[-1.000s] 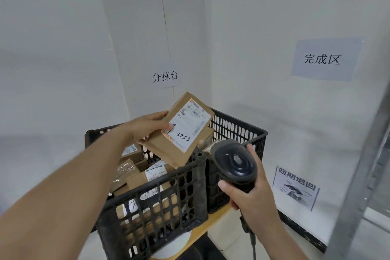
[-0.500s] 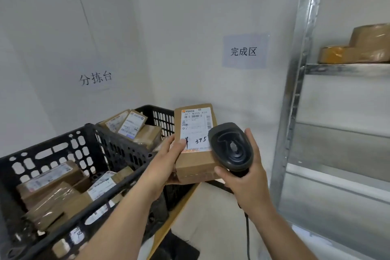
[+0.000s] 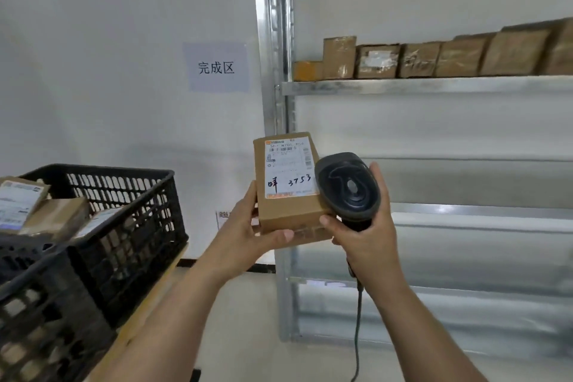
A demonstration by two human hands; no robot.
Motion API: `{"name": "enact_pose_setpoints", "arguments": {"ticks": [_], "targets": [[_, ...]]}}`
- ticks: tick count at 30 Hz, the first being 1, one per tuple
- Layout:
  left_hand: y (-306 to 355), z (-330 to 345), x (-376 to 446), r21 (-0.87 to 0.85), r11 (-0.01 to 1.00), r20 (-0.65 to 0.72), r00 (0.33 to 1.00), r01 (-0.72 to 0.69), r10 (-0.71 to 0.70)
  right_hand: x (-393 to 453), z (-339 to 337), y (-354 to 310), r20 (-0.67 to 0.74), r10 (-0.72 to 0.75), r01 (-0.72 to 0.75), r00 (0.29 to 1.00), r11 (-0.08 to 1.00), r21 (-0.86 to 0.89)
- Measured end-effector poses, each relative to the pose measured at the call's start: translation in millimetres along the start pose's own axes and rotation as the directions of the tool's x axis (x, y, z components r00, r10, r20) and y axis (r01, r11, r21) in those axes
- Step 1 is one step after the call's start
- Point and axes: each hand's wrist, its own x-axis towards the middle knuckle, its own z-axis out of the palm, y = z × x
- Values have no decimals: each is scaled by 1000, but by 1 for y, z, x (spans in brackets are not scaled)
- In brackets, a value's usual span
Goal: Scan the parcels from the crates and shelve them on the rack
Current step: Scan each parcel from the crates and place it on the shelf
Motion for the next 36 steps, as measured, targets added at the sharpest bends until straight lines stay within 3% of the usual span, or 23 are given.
{"name": "enact_pose_setpoints", "arguments": {"ticks": [10,18,36], "targets": [[76,198,30,-47,991,87,987,-129,132,-12,-216,-22,-177,-57,35,982,991,-127],[120,339,46,-198,974,203,967,-112,152,-31,-359,-31,-322,-84,21,943,981,-195],[174,514,120,-232,960,438,864,-158,248,-18,-523,-22,-586,-167,-8,793,959,-285]]}}
